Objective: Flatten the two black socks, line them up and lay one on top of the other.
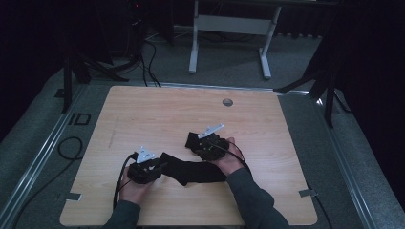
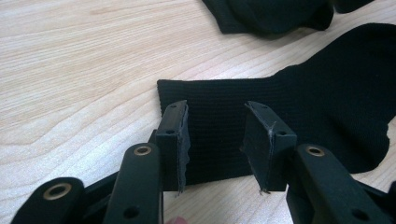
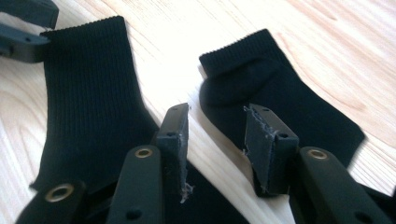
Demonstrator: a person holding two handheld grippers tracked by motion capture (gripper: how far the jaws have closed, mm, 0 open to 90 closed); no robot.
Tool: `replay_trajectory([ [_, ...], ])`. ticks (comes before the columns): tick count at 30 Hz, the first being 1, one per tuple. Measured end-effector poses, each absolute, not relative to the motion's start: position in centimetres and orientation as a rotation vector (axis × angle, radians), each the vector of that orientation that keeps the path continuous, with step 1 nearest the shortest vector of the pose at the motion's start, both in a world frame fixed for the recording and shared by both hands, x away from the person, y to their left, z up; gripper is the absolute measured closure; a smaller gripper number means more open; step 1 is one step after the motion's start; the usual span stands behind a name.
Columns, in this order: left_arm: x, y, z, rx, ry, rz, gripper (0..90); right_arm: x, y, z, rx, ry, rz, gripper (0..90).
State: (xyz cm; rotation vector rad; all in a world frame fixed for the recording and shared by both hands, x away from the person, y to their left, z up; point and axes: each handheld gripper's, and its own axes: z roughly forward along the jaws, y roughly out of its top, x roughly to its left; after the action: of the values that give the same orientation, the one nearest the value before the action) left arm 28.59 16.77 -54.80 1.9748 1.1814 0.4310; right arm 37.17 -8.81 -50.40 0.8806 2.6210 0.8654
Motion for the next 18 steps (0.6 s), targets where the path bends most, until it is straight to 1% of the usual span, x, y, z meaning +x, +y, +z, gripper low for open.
replay_trajectory([
  [7, 28.5, 16.8, -54.7, 1.971, 1.180, 0.438, 60.6, 38.5, -6.8, -51.2, 0.901, 2.655, 0.827, 69.6],
  [9, 28.5, 16.7, -54.7, 1.971, 1.180, 0.438, 60.6, 38.9, -6.3, -51.4, 0.921, 2.660, 0.819, 69.3],
  [15, 28.5, 16.8, -54.7, 1.965, 1.185, 0.443, 60.6, 40.4, -4.9, -52.2, 1.045, 2.677, 0.785, 63.8],
  [18, 28.5, 16.9, -54.7, 1.960, 1.186, 0.443, 60.6, 41.3, -4.5, -53.1, 1.111, 2.700, 0.737, 65.8],
])
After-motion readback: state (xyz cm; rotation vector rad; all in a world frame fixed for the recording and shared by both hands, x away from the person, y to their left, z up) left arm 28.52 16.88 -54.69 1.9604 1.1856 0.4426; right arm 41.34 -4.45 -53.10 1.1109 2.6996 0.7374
